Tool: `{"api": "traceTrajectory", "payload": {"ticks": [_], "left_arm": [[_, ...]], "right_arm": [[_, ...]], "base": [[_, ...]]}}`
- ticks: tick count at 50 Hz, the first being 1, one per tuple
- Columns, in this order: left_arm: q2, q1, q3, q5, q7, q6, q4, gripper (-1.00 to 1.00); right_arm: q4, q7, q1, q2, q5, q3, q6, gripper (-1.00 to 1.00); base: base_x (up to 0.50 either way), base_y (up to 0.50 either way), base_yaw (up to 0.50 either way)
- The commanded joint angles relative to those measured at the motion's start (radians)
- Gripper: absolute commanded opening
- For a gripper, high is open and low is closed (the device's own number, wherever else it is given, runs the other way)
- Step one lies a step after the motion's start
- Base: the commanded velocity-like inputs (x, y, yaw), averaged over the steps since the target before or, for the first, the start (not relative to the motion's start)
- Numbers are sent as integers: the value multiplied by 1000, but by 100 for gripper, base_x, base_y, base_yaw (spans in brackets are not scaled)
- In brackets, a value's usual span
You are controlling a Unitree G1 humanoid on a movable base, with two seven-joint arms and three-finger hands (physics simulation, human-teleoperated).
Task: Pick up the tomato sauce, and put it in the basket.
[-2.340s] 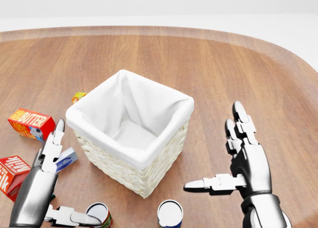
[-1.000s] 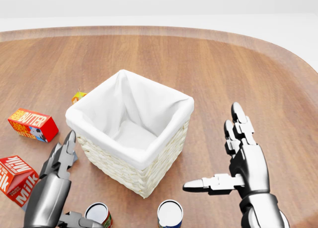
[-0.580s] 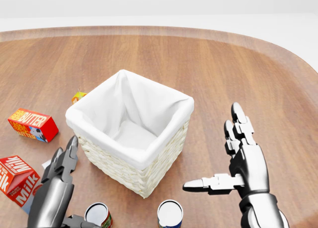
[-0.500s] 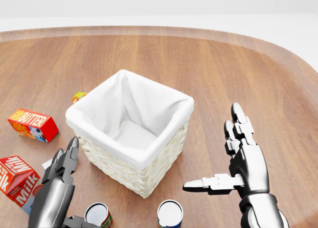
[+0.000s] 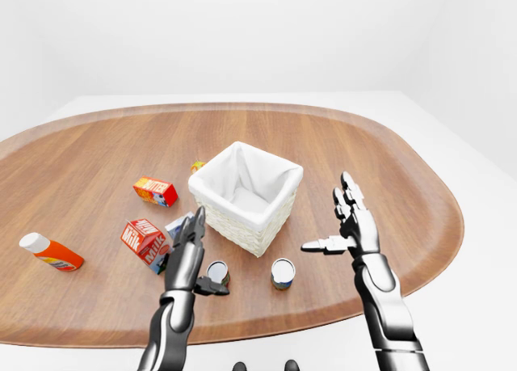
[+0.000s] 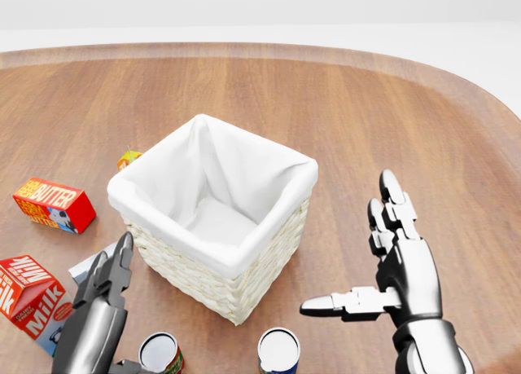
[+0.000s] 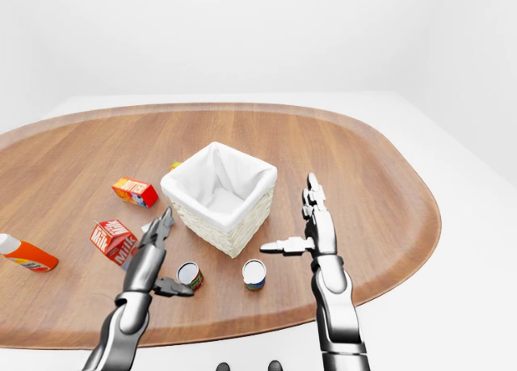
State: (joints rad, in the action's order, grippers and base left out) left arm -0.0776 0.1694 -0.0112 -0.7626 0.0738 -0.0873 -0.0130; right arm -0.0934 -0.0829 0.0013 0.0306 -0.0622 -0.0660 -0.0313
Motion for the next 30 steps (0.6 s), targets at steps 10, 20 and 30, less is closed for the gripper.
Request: {"api": "traceTrajectory", "payload": {"ticks": [10,20,30], "left_arm": [[-6,-18,0,-16,29,0,45,100],[-8,-31,-9,-36,64,0,95,100],[-9,-30,-13,-39,66,0,100,100]], "right_arm": [[23,0,-10,1,1,-1,12,100],[40,0,-16,3,0,-3,20,100],[37,1,-14,2,0,-2,19,100]], "base": [[0,0,0],[0,0,0],[0,0,0]]}}
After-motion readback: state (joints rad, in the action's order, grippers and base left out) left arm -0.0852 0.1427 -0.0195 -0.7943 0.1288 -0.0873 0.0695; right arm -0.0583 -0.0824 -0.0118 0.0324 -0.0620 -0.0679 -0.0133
